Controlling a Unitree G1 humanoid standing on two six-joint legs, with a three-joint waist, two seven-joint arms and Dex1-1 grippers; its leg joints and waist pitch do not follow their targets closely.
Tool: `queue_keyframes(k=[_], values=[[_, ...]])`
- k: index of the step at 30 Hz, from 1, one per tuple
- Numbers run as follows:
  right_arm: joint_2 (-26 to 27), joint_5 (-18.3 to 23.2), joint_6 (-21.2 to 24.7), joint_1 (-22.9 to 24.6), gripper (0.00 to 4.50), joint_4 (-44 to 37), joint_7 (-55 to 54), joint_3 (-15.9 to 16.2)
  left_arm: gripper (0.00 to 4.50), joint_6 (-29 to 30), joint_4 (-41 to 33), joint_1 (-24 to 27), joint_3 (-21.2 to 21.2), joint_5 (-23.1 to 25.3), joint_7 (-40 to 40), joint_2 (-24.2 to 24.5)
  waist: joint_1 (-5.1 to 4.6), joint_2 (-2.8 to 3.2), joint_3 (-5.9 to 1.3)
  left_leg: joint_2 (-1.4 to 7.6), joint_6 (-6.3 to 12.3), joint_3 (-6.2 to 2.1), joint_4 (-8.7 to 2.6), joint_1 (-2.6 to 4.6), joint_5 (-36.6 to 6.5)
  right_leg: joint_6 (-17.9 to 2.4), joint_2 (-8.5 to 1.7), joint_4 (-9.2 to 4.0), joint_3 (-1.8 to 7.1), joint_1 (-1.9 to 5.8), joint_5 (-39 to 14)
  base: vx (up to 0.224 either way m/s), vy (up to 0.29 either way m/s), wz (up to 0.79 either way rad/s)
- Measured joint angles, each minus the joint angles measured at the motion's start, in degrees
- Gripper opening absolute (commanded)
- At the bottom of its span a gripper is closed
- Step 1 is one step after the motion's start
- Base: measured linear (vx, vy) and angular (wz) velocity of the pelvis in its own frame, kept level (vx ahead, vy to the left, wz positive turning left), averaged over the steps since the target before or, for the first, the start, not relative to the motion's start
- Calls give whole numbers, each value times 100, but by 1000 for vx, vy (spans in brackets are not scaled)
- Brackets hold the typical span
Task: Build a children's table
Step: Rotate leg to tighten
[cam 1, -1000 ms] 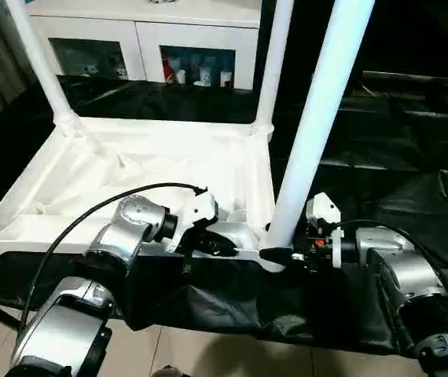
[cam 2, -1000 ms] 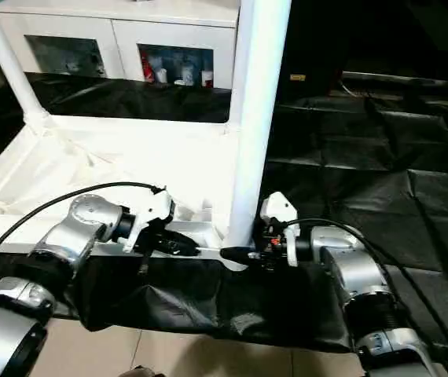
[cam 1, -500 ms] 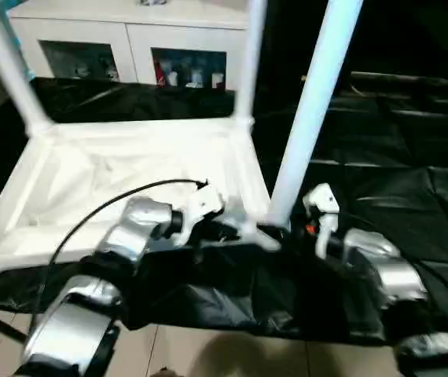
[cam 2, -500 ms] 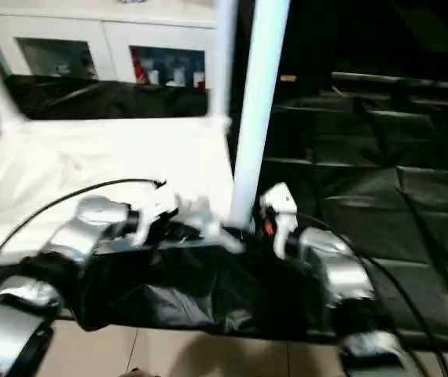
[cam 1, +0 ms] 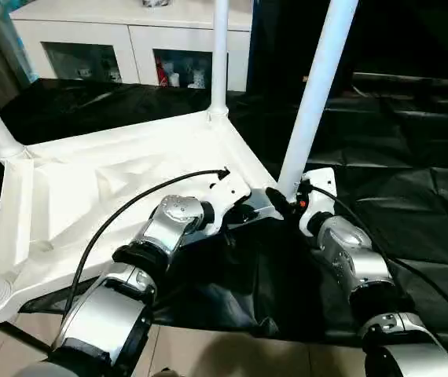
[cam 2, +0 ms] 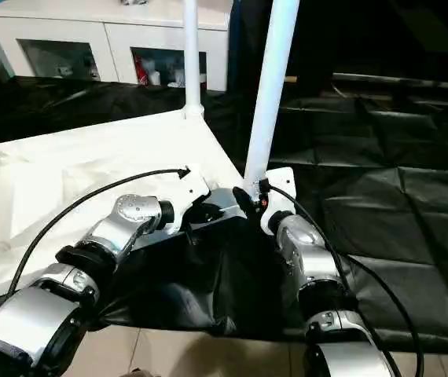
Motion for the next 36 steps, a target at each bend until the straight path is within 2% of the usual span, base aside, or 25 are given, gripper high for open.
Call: queue_keyframes(k=[2,7,9,12,19,26,27,28,32,36], values=[[-189,-19,-45,50,382,-21,464,120,0,-46,-1,9,10,-27,-228,77,5,1,1,0,0,0,0,-5,0,1,0,0,-1,-2,-1,0,0,0],[-597,89,-12,263,382,-302,1744,397,0,-224,-191,171,-43,-134,-1073,428,16,0,2,7,0,0,1,-8,0,2,4,2,-5,-6,-2,0,0,0],[-727,159,107,308,382,-435,2129,461,0,-244,-293,214,-91,-173,-1417,498,47,0,3,7,0,0,6,-13,0,1,3,1,-5,-8,-1,0,0,0],[-1179,314,351,513,382,-915,3223,817,0,-304,-652,431,-195,-319,-2224,788,123,-5,6,8,1,0,6,-15,0,7,3,-2,-5,-7,-7,0,0,0],[-1566,356,487,584,382,-1235,4205,1141,0,-439,-897,587,-246,-384,-2906,1061,157,-19,14,7,3,0,7,-22,-3,6,2,-7,-5,-12,-8,0,0,0],[-1656,425,711,629,337,-1384,4462,1205,0,-280,-1125,704,-265,-456,-3183,1137,151,-21,16,7,3,1,6,-21,-2,8,2,-4,-5,-14,-10,0,0,0],[-1656,446,731,629,313,-1384,4476,1205,0,-274,-1140,712,-265,-460,-3197,1135,150,-22,16,8,3,1,6,-22,-2,8,2,-4,-5,-14,-10,0,0,0],[-1656,461,746,629,307,-1384,4476,1203,0,-264,-1155,719,-265,-462,-3199,1128,151,-21,16,7,3,1,6,-21,-2,8,2,-4,-5,-14,-10,0,0,0],[-1639,527,840,707,273,-1447,4472,1153,0,-198,-1242,761,-265,-466,-3237,1112,161,-21,16,7,3,1,5,-22,-2,8,2,-3,-5,-13,-11,0,0,0],[-1542,564,937,866,260,-1578,4347,1038,0,-198,-1234,759,-266,-441,-3125,1051,195,-18,14,7,3,1,7,-19,-2,8,1,-3,-5,-9,-11,0,0,0]])
